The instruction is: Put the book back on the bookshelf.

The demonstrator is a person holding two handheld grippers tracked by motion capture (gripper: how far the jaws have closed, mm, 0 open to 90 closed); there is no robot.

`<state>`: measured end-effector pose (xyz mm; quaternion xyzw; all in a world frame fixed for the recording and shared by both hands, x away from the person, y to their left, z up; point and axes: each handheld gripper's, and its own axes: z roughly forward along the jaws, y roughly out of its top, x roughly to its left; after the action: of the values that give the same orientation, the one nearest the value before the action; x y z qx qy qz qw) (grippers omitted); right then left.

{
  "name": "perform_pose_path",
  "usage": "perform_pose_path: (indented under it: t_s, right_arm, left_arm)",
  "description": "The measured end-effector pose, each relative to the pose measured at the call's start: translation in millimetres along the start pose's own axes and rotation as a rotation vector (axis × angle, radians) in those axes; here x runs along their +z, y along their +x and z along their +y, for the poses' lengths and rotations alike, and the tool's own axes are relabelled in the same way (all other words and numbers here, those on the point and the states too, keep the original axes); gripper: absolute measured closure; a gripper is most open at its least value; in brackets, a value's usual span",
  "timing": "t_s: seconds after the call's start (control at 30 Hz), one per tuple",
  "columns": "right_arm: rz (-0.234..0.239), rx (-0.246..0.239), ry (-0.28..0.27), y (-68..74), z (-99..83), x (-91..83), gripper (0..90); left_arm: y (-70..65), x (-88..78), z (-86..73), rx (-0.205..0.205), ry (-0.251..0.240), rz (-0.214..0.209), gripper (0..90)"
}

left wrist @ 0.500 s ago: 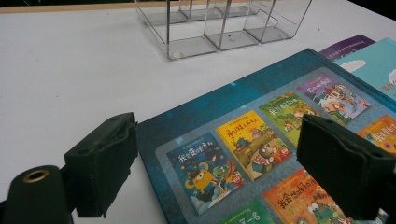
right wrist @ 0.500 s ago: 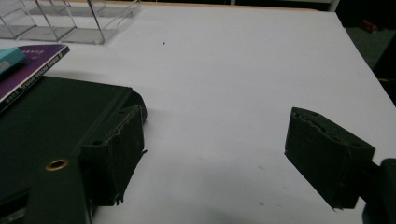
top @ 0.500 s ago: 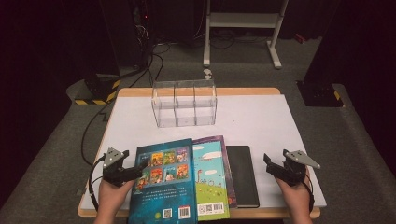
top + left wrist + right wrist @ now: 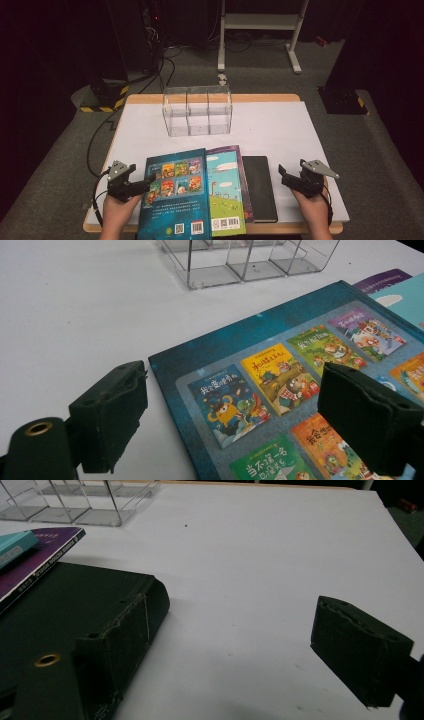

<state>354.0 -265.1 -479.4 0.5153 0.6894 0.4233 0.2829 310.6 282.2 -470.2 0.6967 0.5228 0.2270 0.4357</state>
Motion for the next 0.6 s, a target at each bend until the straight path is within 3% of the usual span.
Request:
perform_pose_path:
  t_s: [0.3,0.43,0.53,0.6]
  right_arm:
    - [0.038,-0.026,0.003,7.3,9.1,0.9,13.9]
    - [0.083,-0.060,0.014,18.4,14.0,4.3,13.4]
    - [0.137,-0.080,0.022,29.1,18.3,9.1,12.6]
    - [0.148,-0.080,0.029,32.1,19.7,10.3,12.5]
  left_arm:
    - [-0.5,0.5,-8.1,-0.013,0.070,-0.025,12.8]
    - [-3.2,-5.0,-17.3,-0.040,0.091,-0.042,12.8]
    - [-9.4,-8.0,-27.3,-0.043,0.134,-0.060,13.2]
    - [-11.3,-8.3,-29.3,-0.041,0.148,-0.065,13.8]
